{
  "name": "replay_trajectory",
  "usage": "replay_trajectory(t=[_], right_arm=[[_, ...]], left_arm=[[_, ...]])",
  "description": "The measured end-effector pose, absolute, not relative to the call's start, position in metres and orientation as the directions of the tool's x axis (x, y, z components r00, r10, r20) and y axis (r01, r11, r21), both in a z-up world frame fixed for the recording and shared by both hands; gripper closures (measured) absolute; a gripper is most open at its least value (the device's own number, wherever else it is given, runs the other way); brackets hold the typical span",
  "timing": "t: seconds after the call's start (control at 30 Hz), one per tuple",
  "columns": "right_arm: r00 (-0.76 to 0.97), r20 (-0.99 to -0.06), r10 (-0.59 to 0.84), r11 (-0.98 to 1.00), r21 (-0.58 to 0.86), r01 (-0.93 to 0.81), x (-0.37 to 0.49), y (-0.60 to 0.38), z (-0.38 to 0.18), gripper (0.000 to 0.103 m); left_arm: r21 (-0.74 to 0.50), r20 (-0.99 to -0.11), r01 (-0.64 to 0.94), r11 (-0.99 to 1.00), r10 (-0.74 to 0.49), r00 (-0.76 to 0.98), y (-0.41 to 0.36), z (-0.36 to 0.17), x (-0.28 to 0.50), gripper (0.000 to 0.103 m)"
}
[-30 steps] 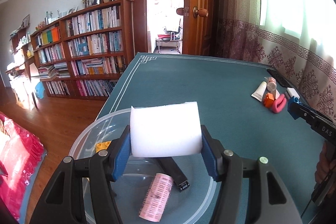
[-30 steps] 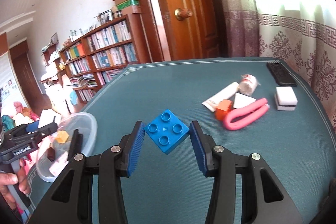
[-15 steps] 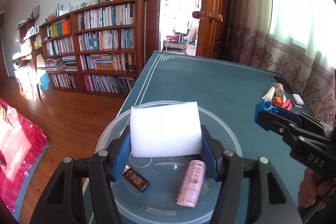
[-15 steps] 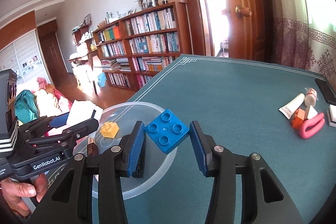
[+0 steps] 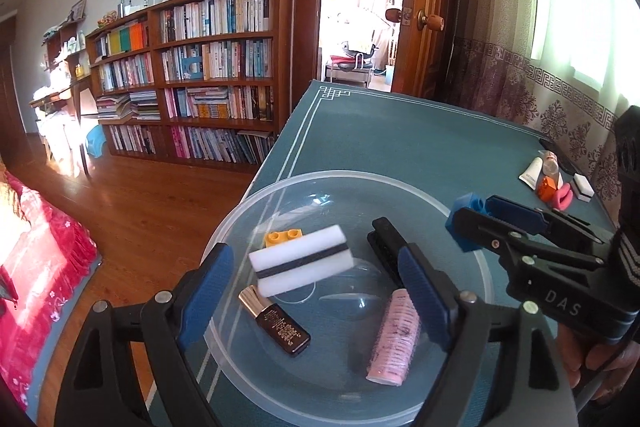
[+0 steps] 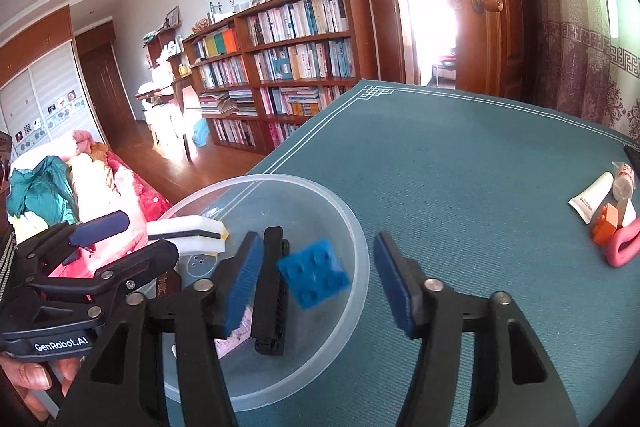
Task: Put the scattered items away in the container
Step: 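Carry the white sponge and blue brick over the clear bowl and open both tools, then move both tools back over the table toward the pink roller and orange brick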
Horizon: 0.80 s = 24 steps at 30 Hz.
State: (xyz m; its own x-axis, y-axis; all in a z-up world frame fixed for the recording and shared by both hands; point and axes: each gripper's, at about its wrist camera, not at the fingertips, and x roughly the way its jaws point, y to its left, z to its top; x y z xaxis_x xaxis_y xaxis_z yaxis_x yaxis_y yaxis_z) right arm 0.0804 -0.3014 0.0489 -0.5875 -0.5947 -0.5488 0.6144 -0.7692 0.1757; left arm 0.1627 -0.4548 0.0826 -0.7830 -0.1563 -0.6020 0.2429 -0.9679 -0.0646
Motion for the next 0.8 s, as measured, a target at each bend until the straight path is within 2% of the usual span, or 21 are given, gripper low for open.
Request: replay_trajectory(t=[0.23, 0.5, 0.6, 0.8], right_arm=[[-0.615, -0.498, -0.611, -0.779, 0.240, 0.580, 0.078, -0.276, 0.058, 0.034], [-0.636, -0.512, -0.578, -0.809, 0.257, 0.529, 0.069, -0.263, 0.051, 0.034], [-0.636, -0.524, -0.566, -0.818, 0.265, 0.511, 0.066, -0.260, 0.048, 0.034], [-0.660, -0.525, -0.538, -0.840, 0.264, 0.475, 0.063, -0.248, 0.049, 0.034]], left_arm=[[-0.070, -0.614, 0.281, -0.957, -0.181, -0.768, -0.458, 0.077, 0.166, 0.015], [-0.044, -0.611, 0.280, -0.959, -0.196, -0.767, -0.450, 0.076, 0.166, 0.014], [-0.024, -0.596, 0.282, -0.959, -0.213, -0.775, -0.446, 0.079, 0.167, 0.000], [-0.025, -0.578, 0.264, -0.964, -0.202, -0.790, -0.440, 0.085, 0.171, 0.000]])
